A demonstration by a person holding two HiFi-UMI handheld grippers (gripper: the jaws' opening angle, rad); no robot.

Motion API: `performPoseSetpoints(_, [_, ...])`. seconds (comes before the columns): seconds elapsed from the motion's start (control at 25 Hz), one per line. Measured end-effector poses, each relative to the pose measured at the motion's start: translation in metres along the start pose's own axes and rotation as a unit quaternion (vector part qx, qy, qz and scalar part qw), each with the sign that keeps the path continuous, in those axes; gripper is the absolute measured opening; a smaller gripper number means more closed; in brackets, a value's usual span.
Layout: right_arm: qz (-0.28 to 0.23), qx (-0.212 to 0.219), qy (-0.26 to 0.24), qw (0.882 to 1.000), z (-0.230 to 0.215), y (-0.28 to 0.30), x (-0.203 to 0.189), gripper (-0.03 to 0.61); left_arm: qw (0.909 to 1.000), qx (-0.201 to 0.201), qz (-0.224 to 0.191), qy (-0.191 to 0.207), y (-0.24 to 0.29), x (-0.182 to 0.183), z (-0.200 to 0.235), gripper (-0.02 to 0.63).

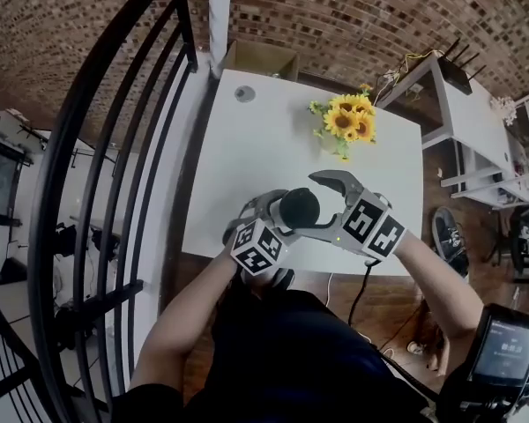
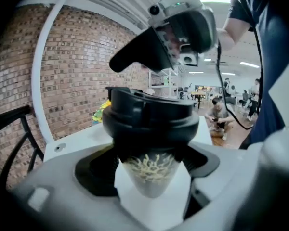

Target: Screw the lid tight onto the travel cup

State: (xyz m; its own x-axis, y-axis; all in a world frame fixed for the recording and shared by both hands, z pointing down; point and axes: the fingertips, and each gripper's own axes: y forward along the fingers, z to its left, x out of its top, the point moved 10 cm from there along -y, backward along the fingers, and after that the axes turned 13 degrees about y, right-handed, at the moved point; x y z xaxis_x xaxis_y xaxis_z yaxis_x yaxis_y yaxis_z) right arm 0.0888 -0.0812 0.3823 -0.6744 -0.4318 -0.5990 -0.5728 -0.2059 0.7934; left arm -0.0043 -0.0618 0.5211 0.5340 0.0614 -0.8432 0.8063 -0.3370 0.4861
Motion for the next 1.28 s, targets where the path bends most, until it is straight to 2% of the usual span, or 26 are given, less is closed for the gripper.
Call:
performPoseSetpoints(0.04, [0.029, 0.026, -0.083, 0.996, 0.002, -0.001, 0.007, 0.428, 1.0000, 0.000, 0.000, 0.000, 0.000, 0.001, 0.000, 0.403])
performPoseSetpoints(0.08, [0.064, 0.049, -0.158, 0.984, 0.004, 0.001, 0.012, 0.428, 1.0000, -0.001, 0.001, 0.001, 0.000, 0.001, 0.001, 0.403])
performPoseSetpoints(0.16, [0.133, 0.081, -0.258, 0.953, 0.009, 0.015, 0.012, 0.430, 1.0000, -0.003, 0.003, 0.001, 0.000, 0.003, 0.001, 0.403])
performPoseSetpoints(0.24, [0.181, 0.098, -0.301, 0.931, 0.010, 0.032, 0.009, 0.436, 1.0000, -0.004, 0.006, 0.001, 0.000, 0.004, 0.001, 0.403])
performPoseSetpoints(0.28, [0.193, 0.101, -0.308, 0.926, 0.010, 0.038, 0.010, 0.433, 1.0000, -0.005, 0.007, 0.001, 0.001, 0.004, 0.000, 0.403])
performPoseSetpoints(0.32, [0.199, 0.102, -0.303, 0.926, 0.009, 0.041, 0.011, 0.428, 0.9999, -0.008, 0.007, 0.002, 0.001, 0.004, 0.000, 0.403])
performPoseSetpoints(0.36, [0.204, 0.101, -0.281, 0.932, 0.007, 0.042, 0.013, 0.428, 0.9999, -0.010, 0.008, 0.004, 0.001, 0.004, 0.000, 0.403])
performPoseSetpoints(0.4, [0.207, 0.098, -0.240, 0.943, 0.004, 0.042, 0.013, 0.428, 0.9999, -0.011, 0.008, 0.007, 0.001, 0.004, 0.000, 0.403])
performPoseSetpoints(0.48, [0.208, 0.072, -0.099, 0.971, -0.004, 0.043, 0.009, 0.428, 0.9999, -0.010, 0.006, 0.007, 0.000, 0.003, -0.001, 0.403])
performPoseSetpoints(0.52, [0.205, 0.049, -0.021, 0.977, -0.008, 0.043, 0.004, 0.428, 0.9999, -0.008, 0.005, 0.006, 0.000, 0.003, -0.002, 0.403])
performPoseSetpoints(0.56, [0.199, 0.023, 0.044, 0.979, -0.010, 0.043, -0.001, 0.428, 1.0000, -0.006, 0.004, 0.005, -0.001, 0.002, -0.002, 0.403])
performPoseSetpoints(0.6, [0.189, -0.001, 0.086, 0.978, -0.009, 0.042, -0.006, 0.428, 1.0000, -0.003, 0.003, 0.005, -0.002, 0.002, -0.003, 0.403])
performPoseSetpoints(0.72, [0.142, -0.047, 0.120, 0.981, 0.003, 0.043, -0.007, 0.428, 1.0000, 0.003, 0.003, 0.004, -0.002, -0.001, -0.003, 0.404])
performPoseSetpoints(0.8, [0.116, -0.076, 0.150, 0.979, 0.007, 0.044, -0.007, 0.428, 1.0000, 0.008, 0.003, 0.002, -0.002, -0.003, -0.003, 0.405])
performPoseSetpoints(0.96, [0.027, -0.140, 0.260, 0.955, 0.014, 0.040, -0.025, 0.426, 0.9998, 0.019, 0.008, -0.004, -0.001, -0.001, -0.005, 0.405])
performPoseSetpoints(1.04, [-0.005, -0.162, 0.281, 0.946, 0.017, 0.038, -0.031, 0.426, 0.9998, 0.020, 0.009, -0.003, -0.001, 0.001, -0.005, 0.405])
performPoseSetpoints(1.12, [-0.013, -0.166, 0.284, 0.944, 0.016, 0.037, -0.031, 0.428, 0.9998, 0.018, 0.010, -0.003, 0.000, 0.003, -0.004, 0.405])
performPoseSetpoints(1.28, [-0.025, -0.139, 0.281, 0.949, 0.017, 0.032, -0.031, 0.435, 0.9998, 0.010, 0.005, 0.014, -0.002, 0.002, -0.006, 0.407])
